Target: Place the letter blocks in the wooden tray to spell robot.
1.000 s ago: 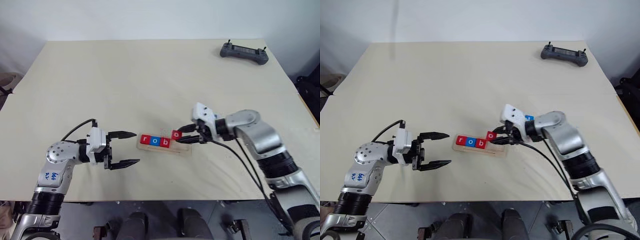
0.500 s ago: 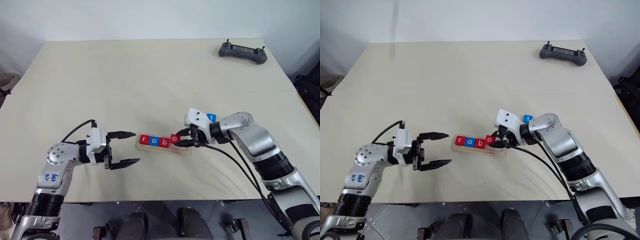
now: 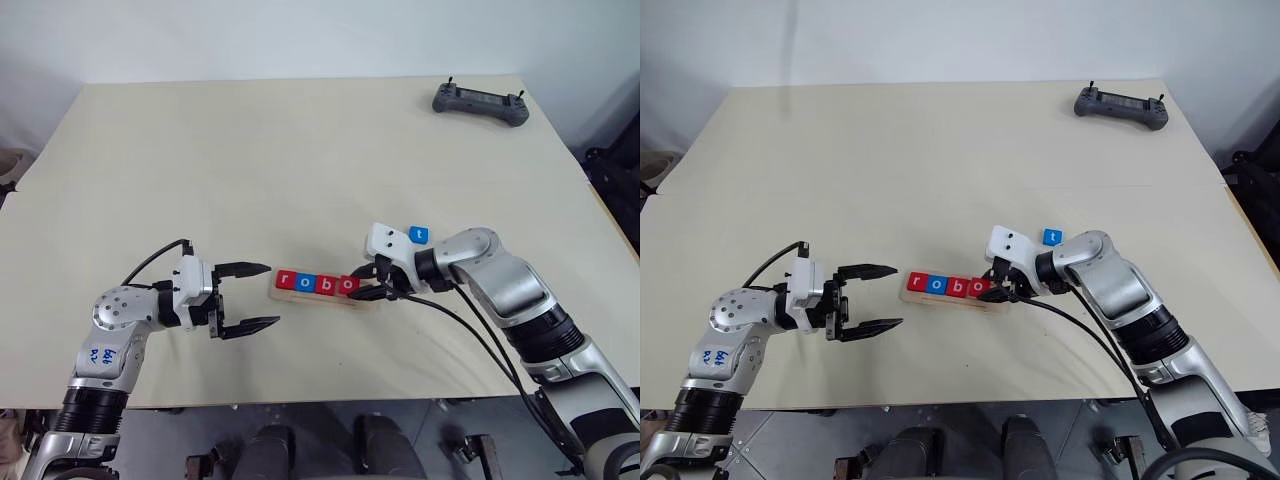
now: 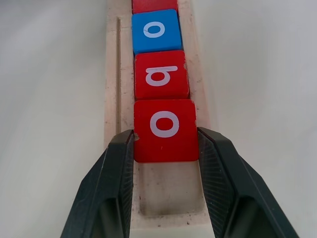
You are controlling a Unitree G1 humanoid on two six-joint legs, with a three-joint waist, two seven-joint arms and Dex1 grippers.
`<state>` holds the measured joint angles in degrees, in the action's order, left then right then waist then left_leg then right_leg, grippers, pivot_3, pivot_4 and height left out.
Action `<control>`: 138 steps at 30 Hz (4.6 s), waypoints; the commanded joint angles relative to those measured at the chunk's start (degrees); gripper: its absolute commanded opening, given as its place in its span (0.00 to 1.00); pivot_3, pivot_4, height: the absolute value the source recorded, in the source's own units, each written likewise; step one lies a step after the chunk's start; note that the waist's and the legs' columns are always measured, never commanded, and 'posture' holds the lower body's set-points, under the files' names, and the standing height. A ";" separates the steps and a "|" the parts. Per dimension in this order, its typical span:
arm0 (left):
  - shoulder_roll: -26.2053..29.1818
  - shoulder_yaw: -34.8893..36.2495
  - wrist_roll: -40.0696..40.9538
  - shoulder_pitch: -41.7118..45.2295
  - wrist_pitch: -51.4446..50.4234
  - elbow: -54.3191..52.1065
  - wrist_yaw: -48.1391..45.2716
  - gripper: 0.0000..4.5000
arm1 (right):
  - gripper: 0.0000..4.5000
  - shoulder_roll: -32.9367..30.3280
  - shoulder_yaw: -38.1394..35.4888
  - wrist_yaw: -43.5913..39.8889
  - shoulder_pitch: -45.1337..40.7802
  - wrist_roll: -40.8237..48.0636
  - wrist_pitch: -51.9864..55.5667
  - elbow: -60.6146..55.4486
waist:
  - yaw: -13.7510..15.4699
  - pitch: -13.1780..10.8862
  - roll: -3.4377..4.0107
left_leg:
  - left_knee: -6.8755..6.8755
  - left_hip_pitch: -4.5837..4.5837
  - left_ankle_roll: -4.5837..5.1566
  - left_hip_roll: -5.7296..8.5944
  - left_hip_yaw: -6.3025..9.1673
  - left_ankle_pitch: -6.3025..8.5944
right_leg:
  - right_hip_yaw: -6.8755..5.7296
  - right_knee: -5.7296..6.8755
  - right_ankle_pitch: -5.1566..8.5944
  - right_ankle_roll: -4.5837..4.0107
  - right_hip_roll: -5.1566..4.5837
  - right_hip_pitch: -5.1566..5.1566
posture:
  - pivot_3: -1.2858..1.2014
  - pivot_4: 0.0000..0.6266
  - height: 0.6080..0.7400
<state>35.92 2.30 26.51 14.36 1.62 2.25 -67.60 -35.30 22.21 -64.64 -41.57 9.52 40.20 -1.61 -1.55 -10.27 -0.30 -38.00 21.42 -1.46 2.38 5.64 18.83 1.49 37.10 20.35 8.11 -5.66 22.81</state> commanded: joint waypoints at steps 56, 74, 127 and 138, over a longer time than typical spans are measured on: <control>-2.09 -0.87 -0.82 6.51 1.51 5.19 -3.33 1.00 | 0.98 0.67 -45.69 24.83 41.52 11.78 -10.06 -18.58 | 1.36 0.00 0.00 | 0.03 -0.07 0.06 0.05 -0.09 -0.02 | 0.08 0.03 0.00 0.01 0.15 -0.10 | 0.52 0.24 1.00; -2.37 0.01 -0.95 5.98 0.58 3.28 -1.43 1.00 | 0.98 5.88 -31.39 41.90 18.09 9.82 10.49 -12.28 | 0.96 0.00 0.01 | 0.03 -0.13 0.00 -0.01 -0.12 -0.06 | 0.17 0.13 -0.01 -0.01 0.09 -0.06 | 0.52 0.24 1.00; -2.07 2.77 2.51 4.39 -2.28 -1.05 -1.07 1.00 | 0.40 29.32 -34.81 62.12 35.01 3.81 45.53 -47.39 | -0.04 0.11 -0.04 | 0.21 0.10 -0.05 0.10 -0.15 -0.13 | 0.32 0.63 0.01 -0.04 0.14 0.57 | 0.52 0.24 1.00; -1.31 3.40 1.33 2.82 -1.54 0.62 -1.53 1.00 | 0.91 14.34 -38.54 43.85 33.96 12.83 39.70 -45.12 | -0.02 0.12 -0.07 | 0.25 0.10 -0.04 0.13 -0.15 -0.13 | 0.32 0.59 0.01 -0.04 0.13 0.57 | 0.52 0.24 1.00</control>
<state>33.91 4.16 27.64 17.77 -0.91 3.13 -68.86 -18.34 -14.24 -16.21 -8.26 19.80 82.27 -46.28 -1.57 -10.14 -0.38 -37.75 21.52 -1.50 2.52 5.48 18.70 1.81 37.67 20.36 8.07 -5.53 23.38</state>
